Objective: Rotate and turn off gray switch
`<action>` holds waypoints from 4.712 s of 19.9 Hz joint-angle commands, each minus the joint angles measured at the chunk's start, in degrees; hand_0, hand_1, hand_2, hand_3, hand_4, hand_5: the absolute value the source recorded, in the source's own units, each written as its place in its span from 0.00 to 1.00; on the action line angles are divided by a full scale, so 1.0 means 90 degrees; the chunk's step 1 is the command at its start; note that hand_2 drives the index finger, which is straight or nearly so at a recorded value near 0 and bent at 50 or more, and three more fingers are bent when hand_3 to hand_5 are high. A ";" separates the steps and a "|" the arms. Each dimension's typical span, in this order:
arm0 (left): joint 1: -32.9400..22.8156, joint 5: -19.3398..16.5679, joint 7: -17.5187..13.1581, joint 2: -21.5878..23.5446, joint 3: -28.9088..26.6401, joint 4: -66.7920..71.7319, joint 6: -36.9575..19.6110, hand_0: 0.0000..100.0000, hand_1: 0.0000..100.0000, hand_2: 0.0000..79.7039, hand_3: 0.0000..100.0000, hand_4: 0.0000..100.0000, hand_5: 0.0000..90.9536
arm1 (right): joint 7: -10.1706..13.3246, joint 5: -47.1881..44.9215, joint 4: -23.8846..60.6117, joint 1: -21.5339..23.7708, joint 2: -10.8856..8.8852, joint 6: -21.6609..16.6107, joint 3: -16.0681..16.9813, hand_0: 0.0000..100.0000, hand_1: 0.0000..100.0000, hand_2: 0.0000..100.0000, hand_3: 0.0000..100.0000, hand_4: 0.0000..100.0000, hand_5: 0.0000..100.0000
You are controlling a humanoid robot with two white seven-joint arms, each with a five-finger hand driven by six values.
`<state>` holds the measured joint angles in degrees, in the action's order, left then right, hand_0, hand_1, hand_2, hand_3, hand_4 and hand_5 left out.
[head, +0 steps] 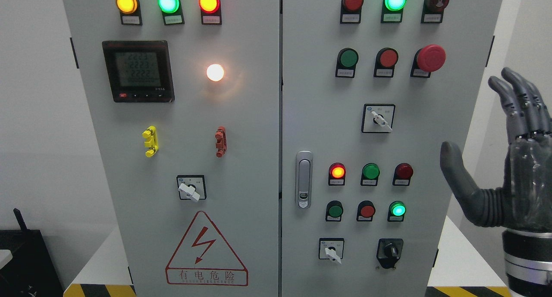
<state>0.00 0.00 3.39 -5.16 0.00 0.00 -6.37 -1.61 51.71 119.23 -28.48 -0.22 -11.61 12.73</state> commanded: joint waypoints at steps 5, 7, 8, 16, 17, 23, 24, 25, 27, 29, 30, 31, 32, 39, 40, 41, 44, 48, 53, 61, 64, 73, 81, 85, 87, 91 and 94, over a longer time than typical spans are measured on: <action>0.0058 0.0127 0.0004 -0.0003 -0.0049 -0.0156 -0.0005 0.12 0.39 0.00 0.00 0.00 0.00 | 0.0003 -0.0003 0.0004 -0.0009 -0.0044 0.0001 0.0001 0.41 0.18 0.00 0.00 0.00 0.00; 0.0058 0.0127 -0.0005 -0.0003 -0.0049 -0.0156 -0.0005 0.12 0.39 0.00 0.00 0.00 0.00 | 0.0003 0.0006 0.0004 -0.0009 -0.0044 0.0001 0.0001 0.41 0.18 0.00 0.00 0.00 0.00; 0.0058 0.0127 -0.0005 0.0006 -0.0049 -0.0156 0.0004 0.12 0.39 0.00 0.00 0.00 0.00 | 0.0003 -0.0003 0.0004 -0.0009 -0.0044 0.0001 0.0001 0.41 0.18 0.00 0.00 0.00 0.00; 0.0058 0.0127 -0.0005 -0.0003 -0.0049 -0.0156 -0.0005 0.12 0.39 0.00 0.00 0.00 0.00 | 0.0003 -0.0003 -0.0006 -0.0019 -0.0025 0.0001 0.0011 0.41 0.19 0.00 0.00 0.00 0.00; 0.0058 0.0127 -0.0005 0.0006 -0.0049 -0.0156 -0.0005 0.12 0.39 0.00 0.00 0.00 0.00 | 0.0003 -0.0003 -0.0006 -0.0019 -0.0015 0.0001 0.0011 0.41 0.19 0.00 0.00 0.00 0.00; 0.0058 0.0127 -0.0005 -0.0003 -0.0049 -0.0156 -0.0005 0.12 0.39 0.00 0.00 0.00 0.00 | 0.0013 -0.0013 -0.0094 -0.0048 -0.0005 0.0010 0.0011 0.40 0.23 0.22 0.51 0.41 0.41; 0.0058 0.0127 -0.0005 0.0006 -0.0049 -0.0156 -0.0005 0.12 0.39 0.00 0.00 0.00 0.00 | 0.0013 -0.0013 -0.0104 -0.0048 0.0004 0.0010 0.0011 0.40 0.25 0.26 0.54 0.45 0.48; 0.0058 0.0127 0.0004 -0.0003 -0.0049 -0.0156 -0.0005 0.12 0.39 0.00 0.00 0.00 0.00 | 0.0013 -0.0023 -0.0123 -0.0048 0.0014 0.0020 0.0011 0.40 0.26 0.28 0.56 0.49 0.52; 0.0058 0.0127 -0.0005 -0.0003 -0.0049 -0.0156 -0.0005 0.12 0.39 0.00 0.00 0.00 0.00 | 0.0013 -0.0042 -0.0162 -0.0048 0.0014 0.0117 0.0001 0.38 0.32 0.30 0.60 0.55 0.65; 0.0058 0.0127 -0.0005 -0.0003 -0.0049 -0.0156 -0.0005 0.12 0.39 0.00 0.00 0.00 0.00 | 0.0013 -0.0062 -0.0172 -0.0048 0.0014 0.0234 -0.0028 0.33 0.35 0.30 0.63 0.63 0.78; 0.0058 0.0127 -0.0005 0.0006 -0.0049 -0.0156 -0.0005 0.12 0.39 0.00 0.00 0.00 0.00 | 0.0013 -0.0072 -0.0172 -0.0048 0.0014 0.0303 -0.0047 0.31 0.37 0.31 0.64 0.67 0.84; 0.0058 0.0127 -0.0005 -0.0003 -0.0049 -0.0156 -0.0005 0.12 0.39 0.00 0.00 0.00 0.00 | 0.0003 -0.0062 -0.0172 -0.0048 0.0034 0.0390 -0.0057 0.30 0.37 0.31 0.65 0.70 0.86; 0.0058 0.0127 -0.0005 0.0006 -0.0049 -0.0156 -0.0005 0.12 0.39 0.00 0.00 0.00 0.00 | 0.0003 -0.0072 -0.0182 -0.0058 0.0043 0.0469 -0.0067 0.29 0.38 0.31 0.66 0.73 0.91; 0.0058 0.0127 -0.0005 0.0006 -0.0049 -0.0156 -0.0005 0.12 0.39 0.00 0.00 0.00 0.00 | 0.0003 -0.0081 -0.0240 -0.0058 0.0053 0.1123 -0.0389 0.23 0.34 0.40 0.88 0.92 1.00; 0.0058 0.0127 -0.0005 -0.0003 -0.0049 -0.0156 -0.0005 0.12 0.39 0.00 0.00 0.00 0.00 | 0.0003 -0.0081 -0.0279 -0.0058 0.0053 0.1201 -0.0418 0.22 0.34 0.40 0.89 0.92 1.00; 0.0058 0.0127 -0.0005 -0.0003 -0.0049 -0.0156 -0.0005 0.12 0.39 0.00 0.00 0.00 0.00 | 0.0003 -0.0081 -0.0318 -0.0068 0.0053 0.1241 -0.0448 0.22 0.34 0.41 0.91 0.93 1.00; 0.0058 0.0127 -0.0005 0.0006 -0.0049 -0.0156 -0.0005 0.12 0.39 0.00 0.00 0.00 0.00 | 0.0003 -0.0081 -0.0406 -0.0107 0.0053 0.1406 -0.0526 0.20 0.34 0.43 0.93 0.95 1.00; 0.0058 0.0127 -0.0005 0.0006 -0.0049 -0.0156 -0.0005 0.12 0.39 0.00 0.00 0.00 0.00 | 0.0003 -0.0081 -0.0533 -0.0156 0.0073 0.1650 -0.0711 0.18 0.32 0.43 0.95 0.96 1.00; 0.0058 0.0127 -0.0005 -0.0003 -0.0049 -0.0156 -0.0005 0.12 0.39 0.00 0.00 0.00 0.00 | 0.0003 -0.0091 -0.0680 -0.0283 0.0278 0.1992 -0.0936 0.13 0.34 0.45 0.95 0.97 1.00; 0.0058 0.0127 -0.0005 -0.0003 -0.0049 -0.0156 -0.0005 0.12 0.39 0.00 0.00 0.00 0.00 | -0.0056 -0.0267 -0.0787 -0.0302 0.0376 0.2383 -0.1151 0.09 0.40 0.47 0.98 0.98 1.00; 0.0058 0.0127 -0.0005 0.0006 -0.0049 -0.0156 -0.0005 0.12 0.39 0.00 0.00 0.00 0.00 | -0.0056 -0.0277 -0.0836 -0.0341 0.0376 0.2637 -0.1268 0.09 0.40 0.48 0.98 0.98 1.00; 0.0058 0.0127 -0.0005 -0.0003 -0.0049 -0.0156 -0.0005 0.12 0.39 0.00 0.00 0.00 0.00 | -0.0046 -0.0277 -0.1178 -0.0888 0.0473 0.2989 -0.1307 0.09 0.40 0.51 0.98 0.99 1.00; 0.0058 0.0127 -0.0005 0.0006 -0.0049 -0.0156 -0.0005 0.12 0.39 0.00 0.00 0.00 0.00 | -0.0046 -0.0277 -0.1324 -0.1103 0.0464 0.3340 -0.1346 0.04 0.47 0.52 0.99 0.99 1.00; 0.0058 0.0127 0.0004 0.0006 -0.0049 -0.0156 -0.0005 0.12 0.39 0.00 0.00 0.00 0.00 | -0.0046 -0.0286 -0.1344 -0.1123 0.0473 0.3341 -0.1376 0.03 0.46 0.54 0.99 0.99 1.00; 0.0058 0.0127 -0.0005 0.0006 -0.0049 -0.0156 -0.0005 0.12 0.39 0.00 0.00 0.00 0.00 | -0.0046 -0.0286 -0.1344 -0.1123 0.0473 0.3341 -0.1415 0.03 0.45 0.55 0.99 1.00 1.00; 0.0058 0.0127 -0.0005 -0.0003 -0.0049 -0.0156 -0.0005 0.12 0.39 0.00 0.00 0.00 0.00 | -0.0046 -0.0287 -0.1354 -0.1122 0.0522 0.3341 -0.1415 0.03 0.45 0.57 0.99 1.00 1.00; 0.0058 0.0127 -0.0005 -0.0003 -0.0049 -0.0156 -0.0005 0.12 0.39 0.00 0.00 0.00 0.00 | -0.0046 -0.0287 -0.1412 -0.1123 0.0522 0.3350 -0.1444 0.02 0.45 0.58 0.99 1.00 1.00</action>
<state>0.00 0.00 3.39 -5.15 0.00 0.00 -6.37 -2.04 49.15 107.82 -38.40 4.04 18.51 0.29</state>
